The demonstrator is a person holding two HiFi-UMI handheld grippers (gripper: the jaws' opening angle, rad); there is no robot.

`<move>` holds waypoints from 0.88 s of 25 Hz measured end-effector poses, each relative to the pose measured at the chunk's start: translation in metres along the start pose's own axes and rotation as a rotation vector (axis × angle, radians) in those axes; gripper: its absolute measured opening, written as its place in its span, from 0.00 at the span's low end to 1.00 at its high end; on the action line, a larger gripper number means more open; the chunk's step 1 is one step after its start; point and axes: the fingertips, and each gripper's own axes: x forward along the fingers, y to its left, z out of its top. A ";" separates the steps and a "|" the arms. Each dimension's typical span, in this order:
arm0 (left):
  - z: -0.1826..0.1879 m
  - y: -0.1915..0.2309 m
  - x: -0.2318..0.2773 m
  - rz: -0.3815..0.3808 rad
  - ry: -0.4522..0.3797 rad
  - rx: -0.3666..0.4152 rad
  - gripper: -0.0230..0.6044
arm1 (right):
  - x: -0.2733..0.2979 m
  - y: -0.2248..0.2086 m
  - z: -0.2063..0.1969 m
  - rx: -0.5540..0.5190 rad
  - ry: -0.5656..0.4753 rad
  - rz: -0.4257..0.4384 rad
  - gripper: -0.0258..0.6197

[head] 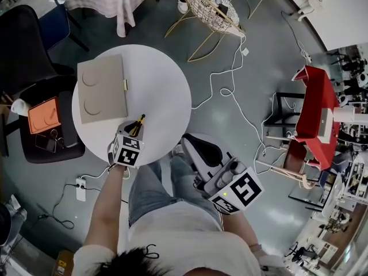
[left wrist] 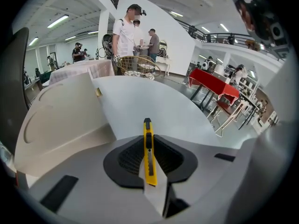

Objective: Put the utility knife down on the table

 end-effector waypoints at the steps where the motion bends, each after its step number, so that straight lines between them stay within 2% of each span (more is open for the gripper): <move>1: 0.000 0.000 0.000 -0.001 -0.001 -0.001 0.14 | -0.001 0.000 0.000 0.000 0.001 0.000 0.05; 11: 0.012 0.003 -0.008 0.014 -0.037 -0.010 0.15 | -0.004 0.003 0.006 -0.018 -0.005 0.032 0.05; 15: 0.010 0.005 -0.009 0.023 -0.036 -0.038 0.15 | -0.005 0.005 0.009 -0.028 -0.007 0.049 0.05; 18: 0.015 0.005 -0.015 0.038 -0.065 -0.058 0.14 | -0.008 0.004 0.012 -0.034 -0.011 0.060 0.05; 22: 0.026 0.006 -0.027 0.073 -0.113 -0.085 0.06 | -0.011 0.006 0.015 -0.042 -0.016 0.088 0.05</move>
